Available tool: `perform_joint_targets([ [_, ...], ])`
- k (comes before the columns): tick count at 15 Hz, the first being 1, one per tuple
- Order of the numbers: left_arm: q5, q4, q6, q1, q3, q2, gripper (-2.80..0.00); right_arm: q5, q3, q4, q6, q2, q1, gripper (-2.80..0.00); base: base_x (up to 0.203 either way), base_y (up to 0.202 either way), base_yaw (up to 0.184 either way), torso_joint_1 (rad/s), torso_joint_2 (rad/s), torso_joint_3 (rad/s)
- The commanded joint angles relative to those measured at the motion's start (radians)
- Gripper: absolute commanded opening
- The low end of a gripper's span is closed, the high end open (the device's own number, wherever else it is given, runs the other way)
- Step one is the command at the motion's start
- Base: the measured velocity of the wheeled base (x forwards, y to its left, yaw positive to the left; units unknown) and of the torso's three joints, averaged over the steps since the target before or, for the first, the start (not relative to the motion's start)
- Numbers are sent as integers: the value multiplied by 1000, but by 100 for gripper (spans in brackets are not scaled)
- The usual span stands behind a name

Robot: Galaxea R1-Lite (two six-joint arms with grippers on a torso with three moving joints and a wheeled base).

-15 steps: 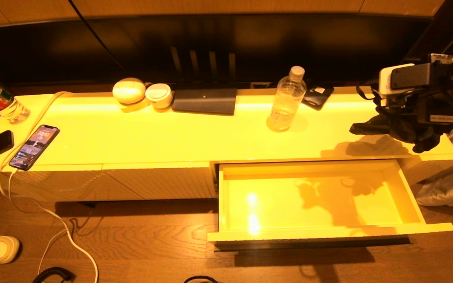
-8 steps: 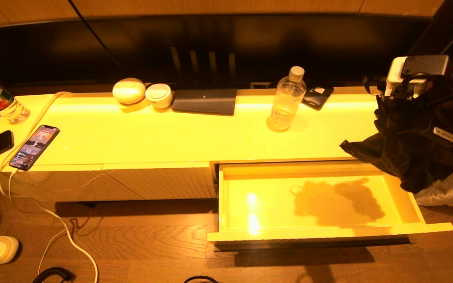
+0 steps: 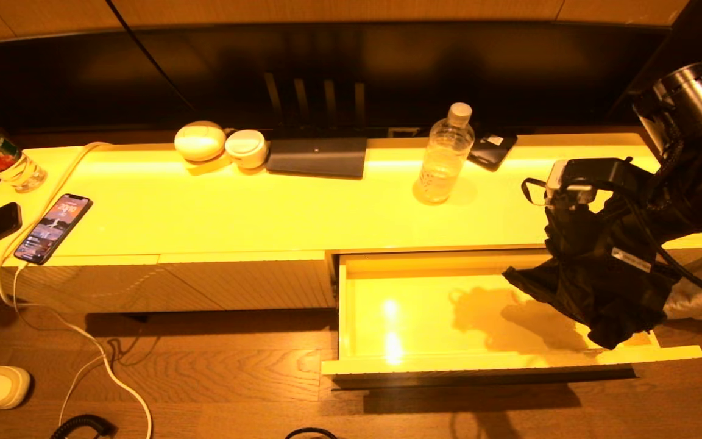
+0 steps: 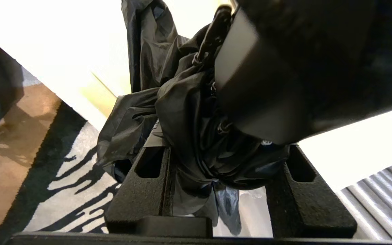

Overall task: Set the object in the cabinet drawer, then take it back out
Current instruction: Put the umbrella in the drawer

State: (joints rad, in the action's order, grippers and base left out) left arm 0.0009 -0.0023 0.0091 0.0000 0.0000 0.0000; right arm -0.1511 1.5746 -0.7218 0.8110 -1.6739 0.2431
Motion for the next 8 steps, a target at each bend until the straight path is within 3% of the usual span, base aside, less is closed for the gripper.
perform_joint_targets([
  [1, 1, -2, 0, 0, 2, 0, -280, 6, -26, 21, 14, -53, -13, -280, 0, 0, 0, 0, 0, 0],
  [4, 1, -1, 0, 0, 2, 0, -280, 12, -54, 78, 71, -114, -53, -280, 0, 0, 0, 0, 0, 0],
  [8, 1, -2, 0, 0, 2, 0, -280, 18, -70, 115, 256, -127, -132, -280, 0, 0, 0, 0, 0, 0],
])
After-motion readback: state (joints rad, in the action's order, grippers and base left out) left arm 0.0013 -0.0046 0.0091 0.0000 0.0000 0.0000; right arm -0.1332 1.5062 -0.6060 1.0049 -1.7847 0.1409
